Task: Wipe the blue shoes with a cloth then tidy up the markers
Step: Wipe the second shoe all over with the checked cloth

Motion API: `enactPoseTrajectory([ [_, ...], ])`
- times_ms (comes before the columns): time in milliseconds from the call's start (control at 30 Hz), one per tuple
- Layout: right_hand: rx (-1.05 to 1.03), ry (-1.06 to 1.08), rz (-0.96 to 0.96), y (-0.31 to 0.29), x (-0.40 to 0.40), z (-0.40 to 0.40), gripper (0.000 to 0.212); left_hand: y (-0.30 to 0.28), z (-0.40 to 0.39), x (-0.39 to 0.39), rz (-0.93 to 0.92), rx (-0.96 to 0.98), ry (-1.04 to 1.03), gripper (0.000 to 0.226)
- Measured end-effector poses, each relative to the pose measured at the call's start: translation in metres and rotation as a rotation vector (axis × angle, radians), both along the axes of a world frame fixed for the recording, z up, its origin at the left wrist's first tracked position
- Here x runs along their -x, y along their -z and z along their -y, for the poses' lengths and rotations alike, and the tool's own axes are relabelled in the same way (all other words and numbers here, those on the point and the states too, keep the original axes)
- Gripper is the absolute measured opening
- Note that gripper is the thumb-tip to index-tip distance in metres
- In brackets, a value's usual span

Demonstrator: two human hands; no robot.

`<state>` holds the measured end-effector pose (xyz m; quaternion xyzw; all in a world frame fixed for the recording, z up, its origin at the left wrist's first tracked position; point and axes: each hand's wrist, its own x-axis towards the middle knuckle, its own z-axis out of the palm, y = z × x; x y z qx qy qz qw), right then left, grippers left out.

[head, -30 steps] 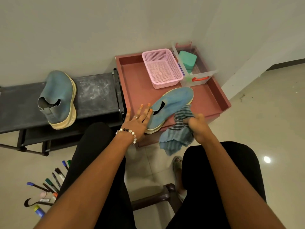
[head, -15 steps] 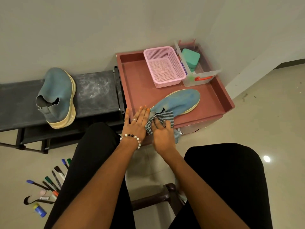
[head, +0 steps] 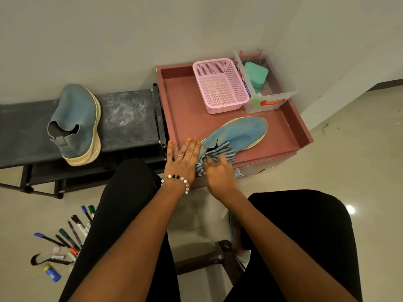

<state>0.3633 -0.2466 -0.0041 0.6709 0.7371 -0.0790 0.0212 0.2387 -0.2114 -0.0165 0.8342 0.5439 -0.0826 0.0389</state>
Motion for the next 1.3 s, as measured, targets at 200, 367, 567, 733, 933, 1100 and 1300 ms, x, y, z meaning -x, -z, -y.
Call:
enactPoseTrajectory([
  [200,0.071,-0.101,0.224,-0.008,-0.051,-0.016,0.038,0.002,-0.002,0.001,-0.009,0.013,-0.003,0.066],
  [367,0.106,0.143,0.073,-0.011,0.019,-0.009,0.032,0.001,0.000,0.000,0.006,-0.003,-0.005,0.063],
  [567,0.007,-0.085,0.040,-0.003,-0.036,-0.004,0.034,0.003,-0.001,0.002,-0.007,-0.004,0.005,0.066],
  [733,0.092,0.147,0.131,-0.011,-0.012,-0.016,0.033,0.002,0.000,0.000,-0.012,-0.002,-0.005,0.066],
  [933,0.148,0.069,-0.044,-0.009,-0.003,-0.001,0.038,0.002,0.001,0.001,-0.023,-0.009,0.004,0.065],
  [1100,0.146,0.012,0.167,-0.014,-0.043,-0.008,0.044,0.001,0.001,0.000,-0.003,0.003,-0.007,0.070],
  [1300,0.082,0.178,-0.015,-0.002,0.022,-0.001,0.034,0.004,0.002,-0.001,-0.011,-0.015,-0.014,0.066],
])
